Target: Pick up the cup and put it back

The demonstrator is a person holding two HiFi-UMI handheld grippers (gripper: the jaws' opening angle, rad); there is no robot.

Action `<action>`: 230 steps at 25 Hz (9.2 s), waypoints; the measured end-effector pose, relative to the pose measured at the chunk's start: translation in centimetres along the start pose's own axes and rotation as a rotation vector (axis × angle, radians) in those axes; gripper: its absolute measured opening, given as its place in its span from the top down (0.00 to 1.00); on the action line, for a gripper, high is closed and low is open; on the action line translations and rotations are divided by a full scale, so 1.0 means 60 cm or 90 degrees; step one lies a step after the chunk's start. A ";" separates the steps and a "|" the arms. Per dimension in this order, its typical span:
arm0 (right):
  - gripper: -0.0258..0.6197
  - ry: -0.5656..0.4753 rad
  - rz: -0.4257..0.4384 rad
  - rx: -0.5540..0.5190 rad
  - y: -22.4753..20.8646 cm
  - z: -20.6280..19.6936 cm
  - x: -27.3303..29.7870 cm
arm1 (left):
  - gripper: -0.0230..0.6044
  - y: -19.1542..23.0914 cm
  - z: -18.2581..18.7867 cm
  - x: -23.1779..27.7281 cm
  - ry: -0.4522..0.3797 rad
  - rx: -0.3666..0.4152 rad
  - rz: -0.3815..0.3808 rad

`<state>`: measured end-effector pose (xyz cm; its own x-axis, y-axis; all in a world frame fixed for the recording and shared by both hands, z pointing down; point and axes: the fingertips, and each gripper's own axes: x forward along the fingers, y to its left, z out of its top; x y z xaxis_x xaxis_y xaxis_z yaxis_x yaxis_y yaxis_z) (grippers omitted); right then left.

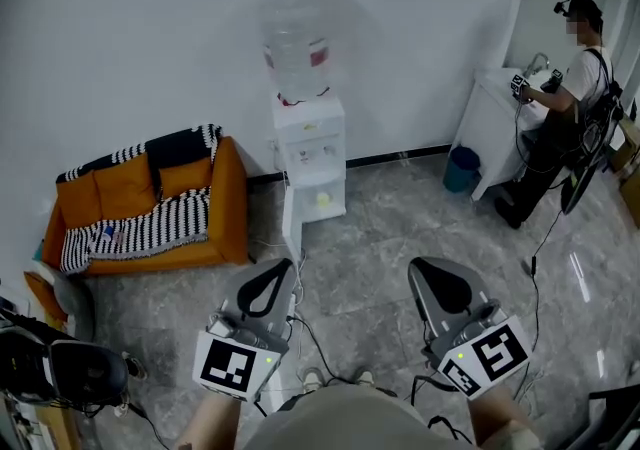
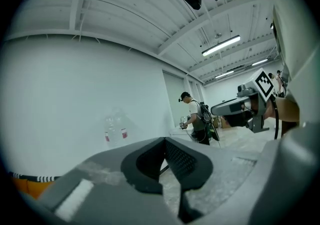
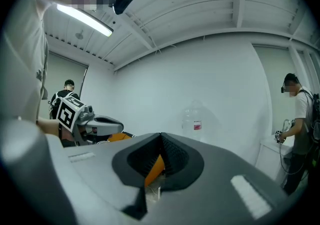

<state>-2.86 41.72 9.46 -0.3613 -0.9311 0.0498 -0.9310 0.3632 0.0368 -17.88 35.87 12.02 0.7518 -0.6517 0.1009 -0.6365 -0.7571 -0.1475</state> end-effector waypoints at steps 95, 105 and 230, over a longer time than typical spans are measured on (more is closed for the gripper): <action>0.96 0.109 0.276 0.032 -0.632 -0.138 0.802 | 0.61 0.435 -0.117 0.785 0.088 -0.074 0.287; 0.96 0.136 0.305 0.013 -0.613 -0.216 0.838 | 0.60 0.455 -0.185 0.765 0.084 -0.065 0.314; 0.96 0.114 0.361 -0.036 -0.535 -1.450 1.096 | 0.44 0.443 -1.571 1.156 0.116 -0.061 0.117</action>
<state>7.80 -28.29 98.39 -0.7821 -0.5733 0.2444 -0.5894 0.8078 0.0089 1.07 -33.81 107.87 0.5848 -0.7691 0.2580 -0.7788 -0.6212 -0.0866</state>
